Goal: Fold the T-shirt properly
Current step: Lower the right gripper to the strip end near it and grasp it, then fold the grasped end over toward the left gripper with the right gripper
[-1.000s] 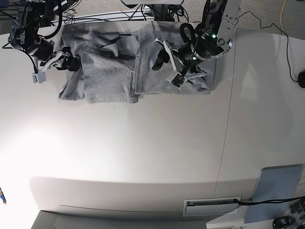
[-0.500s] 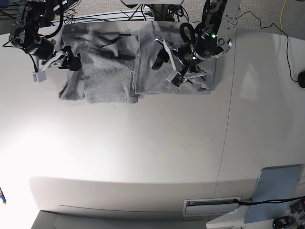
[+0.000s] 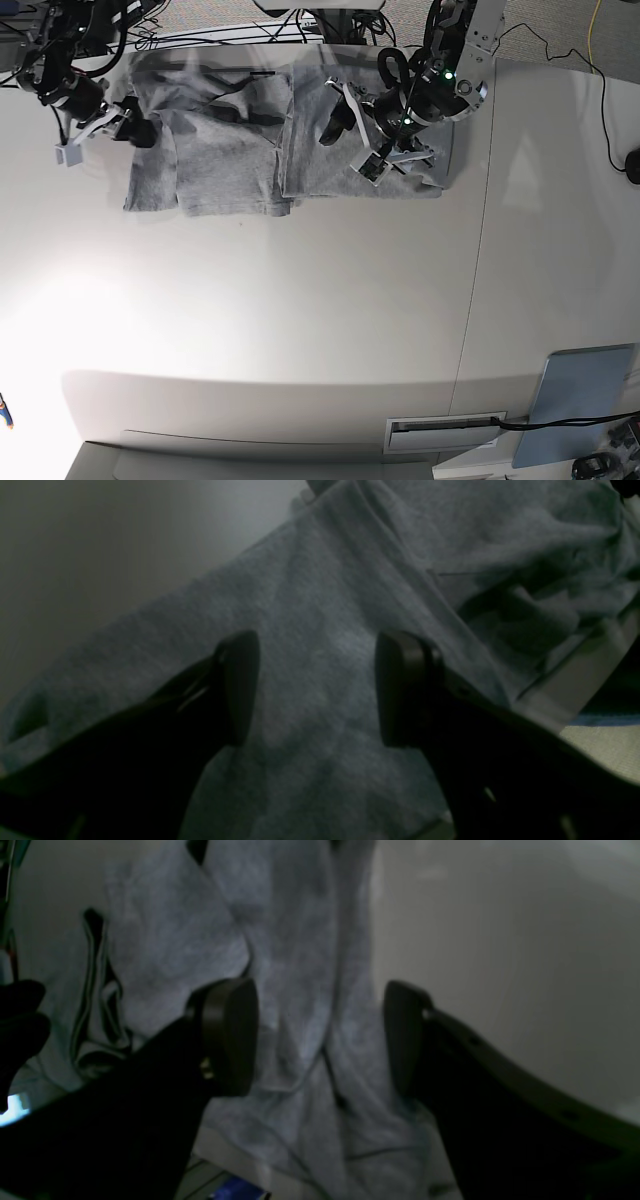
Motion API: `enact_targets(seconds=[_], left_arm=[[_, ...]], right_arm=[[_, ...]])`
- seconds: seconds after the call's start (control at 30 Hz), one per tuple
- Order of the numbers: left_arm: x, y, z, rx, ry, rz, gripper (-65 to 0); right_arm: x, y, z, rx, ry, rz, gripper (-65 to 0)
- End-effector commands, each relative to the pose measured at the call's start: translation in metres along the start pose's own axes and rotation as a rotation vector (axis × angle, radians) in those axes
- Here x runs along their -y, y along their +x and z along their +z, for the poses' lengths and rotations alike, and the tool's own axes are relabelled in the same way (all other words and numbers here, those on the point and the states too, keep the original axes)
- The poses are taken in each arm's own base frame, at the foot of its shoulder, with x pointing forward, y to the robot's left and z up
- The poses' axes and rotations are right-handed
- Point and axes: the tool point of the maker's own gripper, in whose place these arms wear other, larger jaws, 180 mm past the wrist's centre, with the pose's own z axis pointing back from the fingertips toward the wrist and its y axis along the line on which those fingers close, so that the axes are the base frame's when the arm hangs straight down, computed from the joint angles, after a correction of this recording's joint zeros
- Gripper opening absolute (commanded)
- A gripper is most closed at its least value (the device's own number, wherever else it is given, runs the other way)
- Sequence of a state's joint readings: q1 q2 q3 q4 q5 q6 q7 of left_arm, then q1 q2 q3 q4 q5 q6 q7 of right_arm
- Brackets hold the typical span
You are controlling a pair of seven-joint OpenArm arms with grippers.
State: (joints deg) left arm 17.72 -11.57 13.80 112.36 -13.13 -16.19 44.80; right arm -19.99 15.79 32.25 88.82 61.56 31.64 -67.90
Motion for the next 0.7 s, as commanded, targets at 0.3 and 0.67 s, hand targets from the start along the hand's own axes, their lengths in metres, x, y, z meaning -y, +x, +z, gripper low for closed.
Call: enact_targets(seconds=[0.3,0.67], left_arm=[[0.002,0.013,0.003,0.045,-0.008,-0.007,-27.9],[0.002,0.01,0.003,0.031,-0.008,-0.006,-27.9]], right_arm=[[-0.007,-0.002,-0.003,0.0,0.017,0.006,-26.4],[-0.024,-0.013,-0.033,-0.047,0.025,0.081,-26.4]])
